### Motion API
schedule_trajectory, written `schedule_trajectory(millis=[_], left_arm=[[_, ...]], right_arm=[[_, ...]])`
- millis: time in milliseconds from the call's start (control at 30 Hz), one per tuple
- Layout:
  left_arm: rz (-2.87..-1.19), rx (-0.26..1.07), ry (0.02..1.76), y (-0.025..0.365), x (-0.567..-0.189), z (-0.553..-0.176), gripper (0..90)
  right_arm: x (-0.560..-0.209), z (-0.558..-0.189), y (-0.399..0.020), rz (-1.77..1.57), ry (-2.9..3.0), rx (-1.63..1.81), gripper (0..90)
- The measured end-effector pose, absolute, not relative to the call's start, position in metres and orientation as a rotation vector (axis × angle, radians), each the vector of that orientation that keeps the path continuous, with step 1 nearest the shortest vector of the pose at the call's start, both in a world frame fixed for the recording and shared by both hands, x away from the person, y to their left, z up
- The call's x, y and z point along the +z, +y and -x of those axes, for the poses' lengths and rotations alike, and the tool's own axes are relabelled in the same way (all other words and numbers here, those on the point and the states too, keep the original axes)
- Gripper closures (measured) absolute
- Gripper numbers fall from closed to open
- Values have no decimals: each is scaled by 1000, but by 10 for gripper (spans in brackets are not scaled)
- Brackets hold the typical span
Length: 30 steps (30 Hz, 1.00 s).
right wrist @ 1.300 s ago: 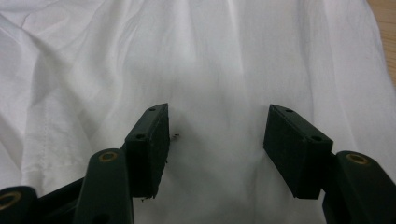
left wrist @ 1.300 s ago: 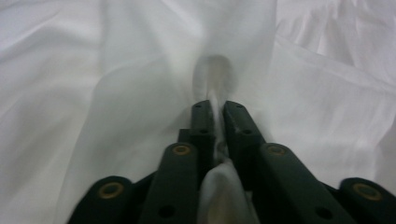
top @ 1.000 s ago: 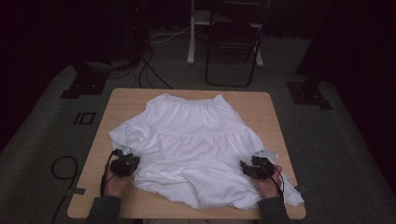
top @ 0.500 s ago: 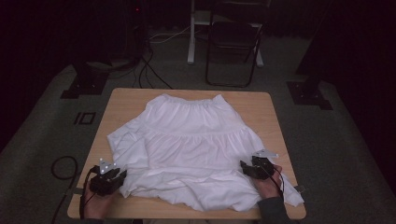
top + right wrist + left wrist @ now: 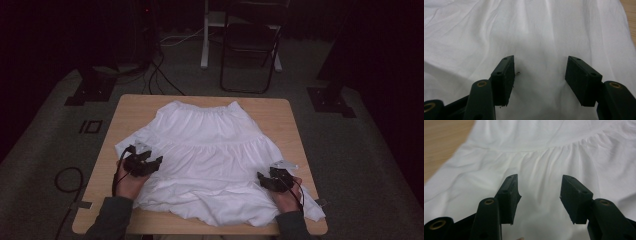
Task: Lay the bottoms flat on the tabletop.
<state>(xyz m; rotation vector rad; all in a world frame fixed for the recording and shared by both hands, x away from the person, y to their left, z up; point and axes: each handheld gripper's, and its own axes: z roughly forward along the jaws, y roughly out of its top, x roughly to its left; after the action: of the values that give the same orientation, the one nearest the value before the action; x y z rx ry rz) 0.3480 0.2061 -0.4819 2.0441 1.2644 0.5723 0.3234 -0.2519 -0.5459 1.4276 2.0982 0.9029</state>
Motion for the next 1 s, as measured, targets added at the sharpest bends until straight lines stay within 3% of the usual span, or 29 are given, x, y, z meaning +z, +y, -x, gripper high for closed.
schedule_trajectory(millis=[200, 433, 567, 767, 1000], left_arm=[[-2152, 560, 1294, 189, -504, -372, 500], [-2128, 539, 1462, 215, -524, -367, 580], [-2110, 561, 1504, 233, -525, -352, 716], [-2112, 601, 1530, 259, -525, -317, 744], [-2057, 599, 1570, 286, -527, -264, 754]], right_arm=[[-546, -323, -252, -1429, 2098, 903, 403], [-546, -323, -252, -1427, 2098, 903, 402], [-546, -324, -252, -1428, 2102, 900, 402], [-540, -319, -255, -1442, 2145, 832, 393], [-535, -288, -273, -1453, 2170, 744, 390]])
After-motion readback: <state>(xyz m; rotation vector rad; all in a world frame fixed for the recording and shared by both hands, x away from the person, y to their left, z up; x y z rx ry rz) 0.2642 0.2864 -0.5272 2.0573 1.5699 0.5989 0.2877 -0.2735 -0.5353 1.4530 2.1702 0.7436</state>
